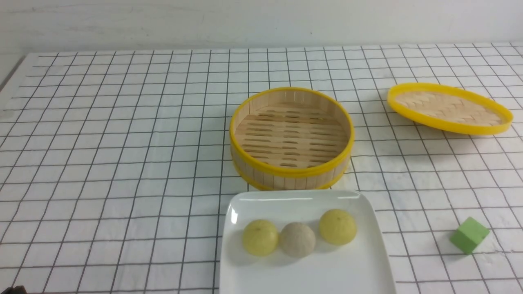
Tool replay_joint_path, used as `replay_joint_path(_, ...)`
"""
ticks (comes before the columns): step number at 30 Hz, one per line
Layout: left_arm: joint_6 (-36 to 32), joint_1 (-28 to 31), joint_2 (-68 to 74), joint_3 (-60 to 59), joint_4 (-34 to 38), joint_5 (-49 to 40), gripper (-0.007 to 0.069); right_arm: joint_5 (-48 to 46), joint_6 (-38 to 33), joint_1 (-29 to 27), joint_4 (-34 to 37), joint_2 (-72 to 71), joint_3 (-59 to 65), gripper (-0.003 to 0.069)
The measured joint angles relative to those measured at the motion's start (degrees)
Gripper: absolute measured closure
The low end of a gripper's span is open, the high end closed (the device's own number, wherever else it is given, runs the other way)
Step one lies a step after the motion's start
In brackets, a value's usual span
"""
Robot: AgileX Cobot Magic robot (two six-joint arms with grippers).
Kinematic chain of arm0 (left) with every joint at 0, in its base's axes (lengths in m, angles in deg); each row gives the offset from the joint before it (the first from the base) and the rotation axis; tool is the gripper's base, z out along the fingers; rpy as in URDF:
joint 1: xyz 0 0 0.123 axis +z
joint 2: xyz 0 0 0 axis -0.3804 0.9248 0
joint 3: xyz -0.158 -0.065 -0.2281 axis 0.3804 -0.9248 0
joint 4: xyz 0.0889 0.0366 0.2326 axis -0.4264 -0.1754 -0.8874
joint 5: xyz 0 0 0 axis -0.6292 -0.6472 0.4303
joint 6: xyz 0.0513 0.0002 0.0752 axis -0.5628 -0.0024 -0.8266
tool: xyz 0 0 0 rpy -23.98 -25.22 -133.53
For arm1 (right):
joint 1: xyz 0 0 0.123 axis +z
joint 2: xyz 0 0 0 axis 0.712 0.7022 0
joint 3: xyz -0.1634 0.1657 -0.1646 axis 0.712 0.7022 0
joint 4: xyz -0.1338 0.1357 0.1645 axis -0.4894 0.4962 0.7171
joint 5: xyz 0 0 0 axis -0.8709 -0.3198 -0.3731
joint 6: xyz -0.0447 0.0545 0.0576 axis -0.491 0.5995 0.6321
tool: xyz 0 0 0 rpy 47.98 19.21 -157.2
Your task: Put the steamed buns into the plate on the white-black tablecloth.
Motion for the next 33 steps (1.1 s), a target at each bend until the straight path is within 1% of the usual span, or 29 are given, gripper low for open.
replay_joint_path(33, 0.0, 0.0, 0.0, 0.0, -1.3, -0.1, 0.0515, 0.0, 0.0, 0.0, 0.0, 0.0, 0.0, 0.0521)
